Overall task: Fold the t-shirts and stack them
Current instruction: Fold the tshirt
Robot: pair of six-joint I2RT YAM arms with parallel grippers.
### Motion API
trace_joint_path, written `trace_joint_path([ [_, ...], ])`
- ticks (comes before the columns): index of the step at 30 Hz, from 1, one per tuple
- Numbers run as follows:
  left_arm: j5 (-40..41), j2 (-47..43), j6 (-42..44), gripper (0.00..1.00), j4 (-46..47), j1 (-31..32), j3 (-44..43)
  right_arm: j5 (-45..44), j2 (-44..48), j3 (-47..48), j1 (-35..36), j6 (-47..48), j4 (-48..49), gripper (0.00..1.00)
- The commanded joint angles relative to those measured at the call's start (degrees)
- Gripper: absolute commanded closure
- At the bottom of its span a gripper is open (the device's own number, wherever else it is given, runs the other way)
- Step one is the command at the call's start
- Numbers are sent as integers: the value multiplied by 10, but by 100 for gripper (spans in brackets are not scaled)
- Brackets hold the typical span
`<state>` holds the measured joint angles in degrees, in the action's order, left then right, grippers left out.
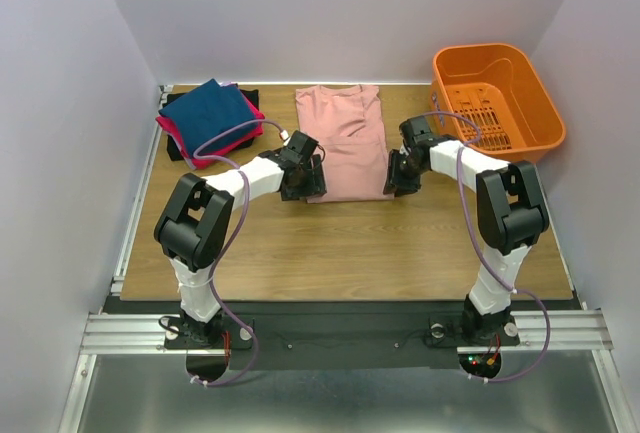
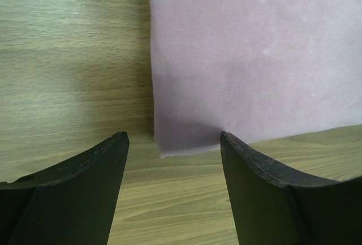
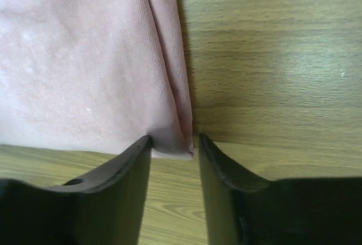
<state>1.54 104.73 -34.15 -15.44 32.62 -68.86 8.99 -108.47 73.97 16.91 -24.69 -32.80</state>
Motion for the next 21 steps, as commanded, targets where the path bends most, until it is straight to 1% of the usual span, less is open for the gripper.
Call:
trace_joint_path([
  [1, 28, -22, -6, 24, -23, 6, -3, 9, -8, -15, 1, -4, 31, 58],
  [5, 38, -19, -6, 26, -32, 8, -2, 22, -18, -14, 1, -3, 35, 65],
  [6, 39, -17, -7, 29, -37, 9, -3, 27, -21, -13, 1, -3, 36, 69],
  [9, 43, -15, -6, 32, -42, 10, -7, 29, -22, -14, 2, -3, 36, 73],
  [11, 44, -14, -5, 39, -42, 12, -7, 29, -22, -15, 2, -2, 36, 76],
  [16, 43, -7, -4, 40, -42, 15, -8, 30, -20, -15, 1, -2, 36, 78],
  [17, 43, -5, -3, 44, -41, 15, -9, 30, -21, -15, 1, -2, 36, 78],
  [21, 36, 2, 0, 45, -34, 16, -13, 29, -17, -15, 1, -2, 36, 79],
])
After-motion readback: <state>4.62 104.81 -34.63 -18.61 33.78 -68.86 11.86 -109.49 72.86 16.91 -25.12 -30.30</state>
